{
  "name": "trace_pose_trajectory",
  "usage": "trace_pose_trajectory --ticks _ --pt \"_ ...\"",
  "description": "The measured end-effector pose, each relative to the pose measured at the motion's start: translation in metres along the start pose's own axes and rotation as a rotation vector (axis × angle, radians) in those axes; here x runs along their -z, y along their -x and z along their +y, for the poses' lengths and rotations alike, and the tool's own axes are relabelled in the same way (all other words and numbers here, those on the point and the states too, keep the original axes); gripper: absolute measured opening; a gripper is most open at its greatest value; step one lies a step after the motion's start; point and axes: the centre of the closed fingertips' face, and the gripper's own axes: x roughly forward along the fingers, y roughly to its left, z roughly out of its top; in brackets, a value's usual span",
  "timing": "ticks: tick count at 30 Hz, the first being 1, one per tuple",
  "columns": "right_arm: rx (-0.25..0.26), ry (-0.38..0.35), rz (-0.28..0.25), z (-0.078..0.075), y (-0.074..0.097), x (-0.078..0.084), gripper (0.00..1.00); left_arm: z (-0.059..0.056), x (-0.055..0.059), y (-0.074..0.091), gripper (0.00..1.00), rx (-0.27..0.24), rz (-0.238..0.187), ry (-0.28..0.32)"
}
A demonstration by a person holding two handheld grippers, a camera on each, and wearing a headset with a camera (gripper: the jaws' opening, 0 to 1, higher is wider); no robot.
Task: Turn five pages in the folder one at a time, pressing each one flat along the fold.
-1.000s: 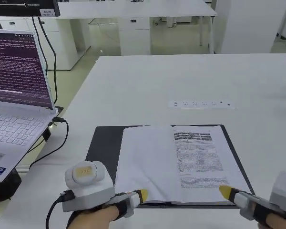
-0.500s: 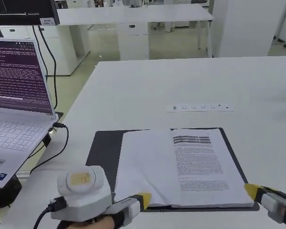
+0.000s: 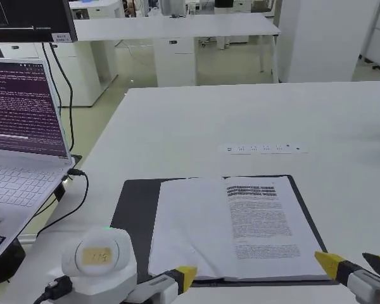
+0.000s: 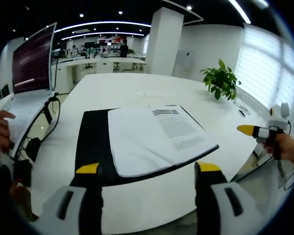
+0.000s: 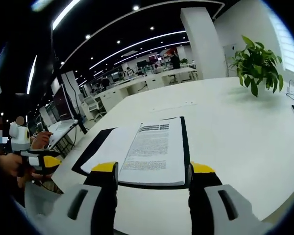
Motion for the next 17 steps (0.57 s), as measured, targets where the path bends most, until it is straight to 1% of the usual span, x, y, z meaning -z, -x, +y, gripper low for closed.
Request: trace_pose_trajectory --ticks 2,4,5,6,9,11,12,13,14,15,17 --pt "0.001 0.013 -0.012 0.001 0.002 -0.002 0.64 0.004 -0.003 0.003 0.81 -0.011 -0.02 -0.022" --pt "-0.004 0.035 -0.014 0.002 0.003 -0.003 0.71 0.005 -0.006 0.006 0.87 -0.009 -0.039 -0.028" --pt "-0.002 0.051 -0.003 0.002 0.004 -0.001 0.72 0.006 -0.008 0.008 0.88 -0.008 -0.048 -0.027" --pt "0.006 0.078 0.012 0.001 0.005 0.0 0.74 0.007 -0.008 0.008 0.9 -0.009 -0.051 -0.029" --pt "0.004 0.103 0.009 0.003 0.006 -0.001 0.8 0.01 -0.009 0.011 0.94 -0.015 -0.059 -0.054" --pt "-0.012 0.125 0.008 0.007 0.008 0.0 0.89 0.011 -0.01 0.012 0.98 -0.015 -0.074 -0.081" --pt "-0.022 0.126 0.015 0.01 0.008 0.001 0.95 0.011 -0.01 0.014 0.99 -0.011 -0.076 -0.083" --pt "-0.034 0.145 0.014 0.013 0.009 0.001 0.99 0.011 -0.011 0.015 0.99 -0.008 -0.086 -0.084" --pt "-0.058 0.169 0.004 0.017 0.009 -0.001 0.99 0.011 -0.011 0.016 0.99 -0.007 -0.088 -0.086" --pt "-0.044 0.171 0.019 0.015 0.012 0.002 1.0 0.011 -0.011 0.017 0.99 -0.006 -0.09 -0.086" --pt "-0.052 0.206 0.018 0.019 0.013 0.001 1.0 0.012 -0.01 0.018 0.99 -0.008 -0.091 -0.09"
